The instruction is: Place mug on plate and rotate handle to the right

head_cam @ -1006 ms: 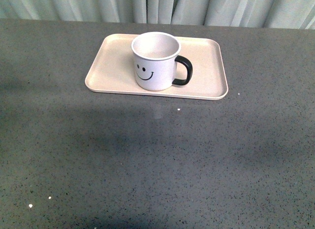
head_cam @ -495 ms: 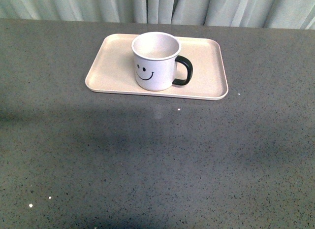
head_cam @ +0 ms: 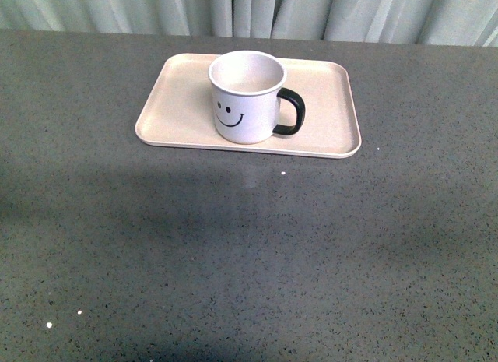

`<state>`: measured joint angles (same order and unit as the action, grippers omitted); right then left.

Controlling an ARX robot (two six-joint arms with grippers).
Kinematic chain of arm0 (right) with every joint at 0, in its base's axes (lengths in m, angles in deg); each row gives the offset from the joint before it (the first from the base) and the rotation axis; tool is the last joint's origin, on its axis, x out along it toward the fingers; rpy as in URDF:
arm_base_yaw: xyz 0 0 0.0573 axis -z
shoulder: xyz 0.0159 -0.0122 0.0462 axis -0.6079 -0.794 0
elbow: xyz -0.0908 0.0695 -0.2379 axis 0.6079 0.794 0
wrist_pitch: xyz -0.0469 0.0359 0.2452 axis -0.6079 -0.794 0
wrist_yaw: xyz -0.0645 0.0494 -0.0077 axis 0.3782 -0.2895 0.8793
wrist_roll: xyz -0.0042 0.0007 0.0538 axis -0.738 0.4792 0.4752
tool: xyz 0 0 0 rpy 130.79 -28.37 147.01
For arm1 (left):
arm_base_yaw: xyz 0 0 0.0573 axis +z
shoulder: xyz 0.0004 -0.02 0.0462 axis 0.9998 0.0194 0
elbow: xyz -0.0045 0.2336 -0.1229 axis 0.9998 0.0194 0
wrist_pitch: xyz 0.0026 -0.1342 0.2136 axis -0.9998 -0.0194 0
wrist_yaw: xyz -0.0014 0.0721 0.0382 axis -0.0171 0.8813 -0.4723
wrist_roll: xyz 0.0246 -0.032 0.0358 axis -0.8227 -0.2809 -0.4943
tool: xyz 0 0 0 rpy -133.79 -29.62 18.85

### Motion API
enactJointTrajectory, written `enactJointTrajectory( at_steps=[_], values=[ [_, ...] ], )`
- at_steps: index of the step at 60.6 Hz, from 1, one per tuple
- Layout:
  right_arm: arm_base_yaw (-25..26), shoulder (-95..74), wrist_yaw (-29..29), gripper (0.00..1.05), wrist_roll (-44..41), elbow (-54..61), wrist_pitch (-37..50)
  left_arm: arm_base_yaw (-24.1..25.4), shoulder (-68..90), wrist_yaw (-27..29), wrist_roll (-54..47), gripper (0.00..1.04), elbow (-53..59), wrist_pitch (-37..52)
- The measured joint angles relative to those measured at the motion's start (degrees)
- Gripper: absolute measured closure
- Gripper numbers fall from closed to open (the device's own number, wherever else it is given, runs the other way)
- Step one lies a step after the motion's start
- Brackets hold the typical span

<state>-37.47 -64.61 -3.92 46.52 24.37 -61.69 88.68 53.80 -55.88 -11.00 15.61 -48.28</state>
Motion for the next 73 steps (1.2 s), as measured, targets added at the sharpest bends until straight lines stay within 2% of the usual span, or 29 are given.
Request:
enactJointTrajectory(
  at_steps=[20, 47, 53, 70, 73],
  values=[
    [0.0, 0.0, 0.0, 0.09, 0.0, 0.0, 0.0, 0.0, -9.2, 0.0, 0.0, 1.03, 0.0, -8.9],
    [0.0, 0.0, 0.0, 0.09, 0.0, 0.0, 0.0, 0.0, -16.0, 0.0, 0.0, 1.03, 0.0, -15.7],
    [0.0, 0.0, 0.0, 0.09, 0.0, 0.0, 0.0, 0.0, -23.3, 0.0, 0.0, 1.03, 0.0, -24.7],
    [0.0, 0.0, 0.0, 0.09, 0.0, 0.0, 0.0, 0.0, -25.1, 0.0, 0.0, 1.03, 0.0, -25.8],
    [0.0, 0.0, 0.0, 0.09, 0.0, 0.0, 0.0, 0.0, -25.1, 0.0, 0.0, 0.98, 0.0, -25.8]
  ],
)
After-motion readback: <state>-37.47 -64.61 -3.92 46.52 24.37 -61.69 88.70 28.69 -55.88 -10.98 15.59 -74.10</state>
